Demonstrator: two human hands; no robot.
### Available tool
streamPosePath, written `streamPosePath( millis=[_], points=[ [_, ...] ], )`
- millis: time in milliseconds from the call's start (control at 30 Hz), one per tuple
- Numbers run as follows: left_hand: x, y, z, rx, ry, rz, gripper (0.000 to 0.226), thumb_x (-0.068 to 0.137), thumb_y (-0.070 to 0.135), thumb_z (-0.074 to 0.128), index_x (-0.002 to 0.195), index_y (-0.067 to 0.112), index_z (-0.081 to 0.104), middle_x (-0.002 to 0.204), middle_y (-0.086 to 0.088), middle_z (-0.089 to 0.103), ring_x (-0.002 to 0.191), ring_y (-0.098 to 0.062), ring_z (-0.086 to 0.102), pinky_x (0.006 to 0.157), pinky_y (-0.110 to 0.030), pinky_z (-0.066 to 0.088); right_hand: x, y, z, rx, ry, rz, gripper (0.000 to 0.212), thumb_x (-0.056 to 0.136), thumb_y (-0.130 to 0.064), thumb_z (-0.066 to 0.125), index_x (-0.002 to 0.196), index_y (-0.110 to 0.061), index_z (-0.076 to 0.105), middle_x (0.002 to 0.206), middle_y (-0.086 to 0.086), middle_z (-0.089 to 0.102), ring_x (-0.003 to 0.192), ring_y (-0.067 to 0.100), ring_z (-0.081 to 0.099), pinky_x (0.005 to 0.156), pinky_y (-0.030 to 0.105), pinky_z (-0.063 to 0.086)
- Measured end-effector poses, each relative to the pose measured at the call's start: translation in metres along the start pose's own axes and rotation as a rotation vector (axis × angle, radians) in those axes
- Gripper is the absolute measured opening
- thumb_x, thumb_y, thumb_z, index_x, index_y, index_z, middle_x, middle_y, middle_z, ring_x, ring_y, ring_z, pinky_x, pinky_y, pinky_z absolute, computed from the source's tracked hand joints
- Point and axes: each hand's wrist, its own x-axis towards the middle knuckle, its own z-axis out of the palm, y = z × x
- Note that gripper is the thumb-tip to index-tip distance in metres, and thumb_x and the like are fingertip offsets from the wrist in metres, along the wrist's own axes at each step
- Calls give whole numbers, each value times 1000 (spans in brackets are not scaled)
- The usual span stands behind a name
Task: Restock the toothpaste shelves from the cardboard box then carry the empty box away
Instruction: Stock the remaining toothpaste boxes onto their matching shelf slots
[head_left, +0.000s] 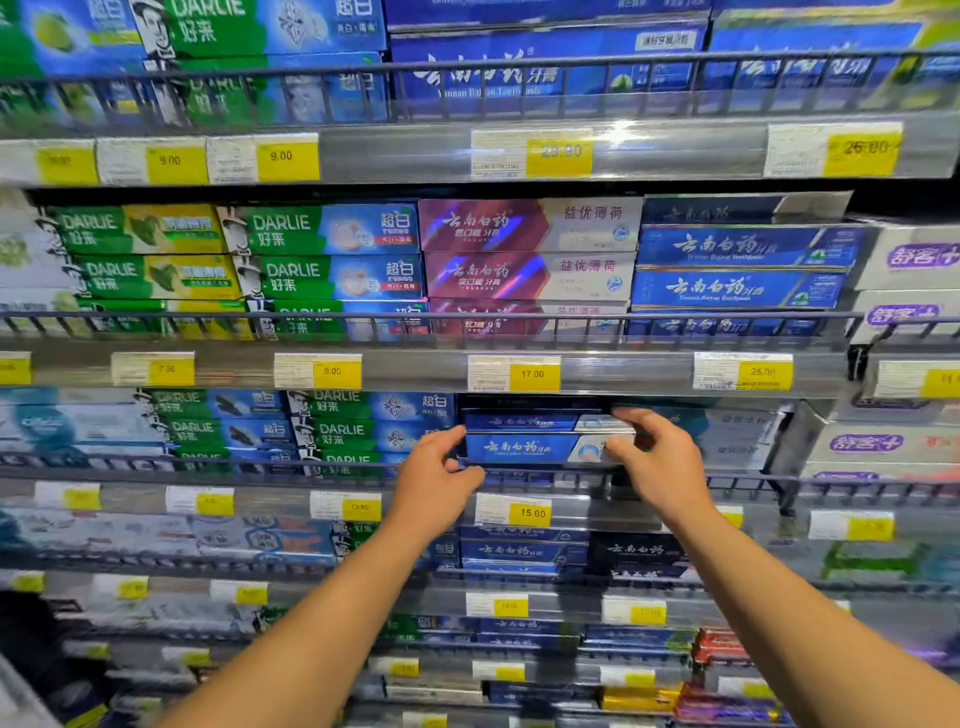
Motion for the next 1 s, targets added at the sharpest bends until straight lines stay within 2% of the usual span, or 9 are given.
streamPosePath(
  millis=[100, 267, 400, 567, 700, 733, 800, 867, 1000],
  points=[
    [-1, -2, 5, 18, -21, -10, 67, 89, 13, 66, 149, 23, 37, 127, -2, 47, 81, -18, 54, 71, -26, 45, -2, 2, 6, -33, 8, 21, 34, 88, -17, 68, 122, -20, 65, 93, 0, 65, 82, 16, 56, 74, 25, 39],
    [0, -4, 0, -53, -11, -35, 60, 91, 12, 63, 145, 24, 41, 129, 6, 54, 71, -16, 54, 57, -21, 46, 3, -1, 12, -66, 1, 8, 36, 90, -19, 65, 126, -18, 63, 91, -4, 58, 84, 14, 53, 76, 24, 37],
    [-4, -7, -6, -51, 73, -36, 32, 91, 15, 63, 122, 22, 61, 120, 5, 61, 93, -7, 60, 81, -29, 48, 3, -1, 15, -80, -26, -1, 36, 90, -22, 66, 126, -20, 63, 91, -3, 60, 83, 15, 54, 76, 25, 38],
    [-9, -10, -15, -47, 98, -69, 26, 92, 15, 62, 117, 19, 63, 112, 5, 61, 90, -3, 57, 72, -20, 44, 6, -1, 15, -78, -45, 23, 37, 92, -24, 65, 128, -22, 62, 82, -6, 55, 80, 15, 53, 73, 25, 37],
    [-16, -12, -21, -62, 96, -94, 25, 92, 14, 62, 117, 17, 63, 114, 2, 60, 97, -10, 58, 86, -30, 46, 6, -4, 15, -87, -63, 47, 40, 92, -24, 63, 132, -23, 58, 71, -3, 56, 68, 12, 53, 61, 27, 40],
    [-18, -12, -22, -63, 90, -96, 26, 93, 14, 62, 118, 17, 63, 115, 2, 60, 98, -11, 57, 85, -29, 45, 5, -6, 15, -84, -66, 50, 45, 92, -24, 64, 136, -23, 54, 77, 0, 59, 73, 15, 55, 63, 28, 42],
    [-22, -14, -23, -56, 78, -96, 27, 93, 15, 62, 120, 17, 61, 117, 1, 59, 100, -13, 58, 83, -27, 44, 0, -8, 13, -86, -41, 54, 57, 88, -26, 68, 141, -22, 46, 108, 5, 60, 96, 23, 58, 80, 33, 46],
    [-28, -14, -24, -50, 58, -102, 29, 94, 15, 61, 123, 17, 60, 118, 0, 59, 103, -17, 59, 87, -31, 46, -11, -9, 11, -96, -3, 47, 63, 87, -27, 70, 143, -19, 42, 133, 8, 50, 114, 27, 54, 94, 40, 46],
    [-42, -15, -19, -27, 1, -88, 30, 94, 17, 60, 123, 19, 60, 117, -1, 62, 98, -22, 61, 86, -34, 48, -56, -12, 6, -80, 9, 46, 59, 90, -27, 67, 143, -17, 42, 142, 6, 41, 120, 25, 52, 101, 46, 45]
  ],
)
